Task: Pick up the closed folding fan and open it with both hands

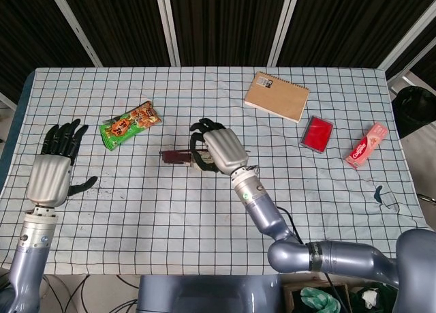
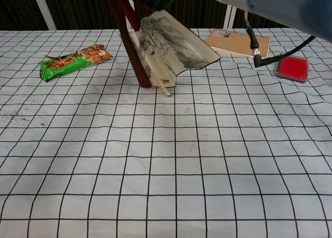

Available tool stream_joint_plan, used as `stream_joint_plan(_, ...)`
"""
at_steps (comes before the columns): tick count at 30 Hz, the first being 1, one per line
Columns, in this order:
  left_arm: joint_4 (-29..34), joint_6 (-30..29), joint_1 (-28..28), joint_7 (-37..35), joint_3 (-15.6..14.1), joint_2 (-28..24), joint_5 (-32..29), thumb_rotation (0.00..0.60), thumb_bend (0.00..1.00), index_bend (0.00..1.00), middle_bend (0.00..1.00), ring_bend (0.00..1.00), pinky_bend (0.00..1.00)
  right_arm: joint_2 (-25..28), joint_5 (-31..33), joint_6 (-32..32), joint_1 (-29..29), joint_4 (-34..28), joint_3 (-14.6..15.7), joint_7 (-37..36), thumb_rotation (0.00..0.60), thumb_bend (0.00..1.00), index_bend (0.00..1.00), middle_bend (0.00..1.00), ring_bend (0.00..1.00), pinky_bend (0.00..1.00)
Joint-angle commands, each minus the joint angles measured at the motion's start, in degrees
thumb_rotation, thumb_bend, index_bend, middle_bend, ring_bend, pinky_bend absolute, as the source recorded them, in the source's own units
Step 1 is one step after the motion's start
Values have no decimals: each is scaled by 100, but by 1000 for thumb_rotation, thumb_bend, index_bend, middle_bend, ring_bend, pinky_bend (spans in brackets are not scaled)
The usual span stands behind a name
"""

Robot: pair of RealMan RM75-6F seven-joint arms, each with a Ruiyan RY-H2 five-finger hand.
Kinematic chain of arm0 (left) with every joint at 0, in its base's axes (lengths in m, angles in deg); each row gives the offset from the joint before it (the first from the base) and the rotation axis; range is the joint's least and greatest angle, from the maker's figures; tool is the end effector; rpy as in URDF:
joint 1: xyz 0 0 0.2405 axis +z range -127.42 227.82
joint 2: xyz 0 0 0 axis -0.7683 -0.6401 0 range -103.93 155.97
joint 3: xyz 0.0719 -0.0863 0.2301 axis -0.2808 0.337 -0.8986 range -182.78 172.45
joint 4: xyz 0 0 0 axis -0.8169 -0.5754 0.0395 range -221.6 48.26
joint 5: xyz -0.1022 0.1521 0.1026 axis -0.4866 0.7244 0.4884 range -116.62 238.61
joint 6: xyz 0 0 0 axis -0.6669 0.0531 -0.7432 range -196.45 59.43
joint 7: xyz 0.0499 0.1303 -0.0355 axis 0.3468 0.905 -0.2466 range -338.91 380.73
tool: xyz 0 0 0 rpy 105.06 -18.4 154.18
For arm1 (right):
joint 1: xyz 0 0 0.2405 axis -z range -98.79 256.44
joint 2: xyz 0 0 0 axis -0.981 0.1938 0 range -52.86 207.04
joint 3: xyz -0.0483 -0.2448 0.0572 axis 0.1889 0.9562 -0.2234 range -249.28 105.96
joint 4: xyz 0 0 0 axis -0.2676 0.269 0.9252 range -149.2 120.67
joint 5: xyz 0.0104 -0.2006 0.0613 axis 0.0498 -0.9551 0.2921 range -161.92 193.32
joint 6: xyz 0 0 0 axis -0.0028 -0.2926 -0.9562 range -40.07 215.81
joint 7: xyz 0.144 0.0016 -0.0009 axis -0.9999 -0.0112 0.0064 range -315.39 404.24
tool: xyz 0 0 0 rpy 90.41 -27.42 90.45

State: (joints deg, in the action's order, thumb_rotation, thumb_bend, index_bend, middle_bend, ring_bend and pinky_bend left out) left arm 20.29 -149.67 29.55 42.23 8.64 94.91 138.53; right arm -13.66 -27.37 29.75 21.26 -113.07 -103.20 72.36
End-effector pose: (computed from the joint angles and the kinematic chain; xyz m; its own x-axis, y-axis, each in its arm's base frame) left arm -0.1875 0.2737 0.1406 0.3655 -0.1599 0.9170 0.9049 -0.1699 -0.3903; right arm 0.0313 -0.3726 0.0277 0.0699 -0.2202 0.9730 -0.9114 -0.4107 -0.0274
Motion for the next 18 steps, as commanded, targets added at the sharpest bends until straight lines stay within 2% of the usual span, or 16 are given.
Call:
stream_joint_plan(1, -96, 21, -13, -78, 16, 46, -88, 600, 0, 22, 0, 0, 0, 7, 457, -247, -292, -116, -254, 151, 600, 902, 773, 238, 122, 209)
stream_joint_plan(11, -429, -2, -66, -179, 18, 322, -239, 600, 0, 54, 0, 0, 0, 95, 1245, -738, -784, -207, -619, 343, 600, 912, 783, 247, 122, 209)
stream_joint_plan(18, -751, 157, -337, -208, 230, 734, -521, 600, 21, 188, 0, 0, 0, 207, 1515, -1032, -1020, -470, -692, 494, 600, 923, 787, 250, 122, 209)
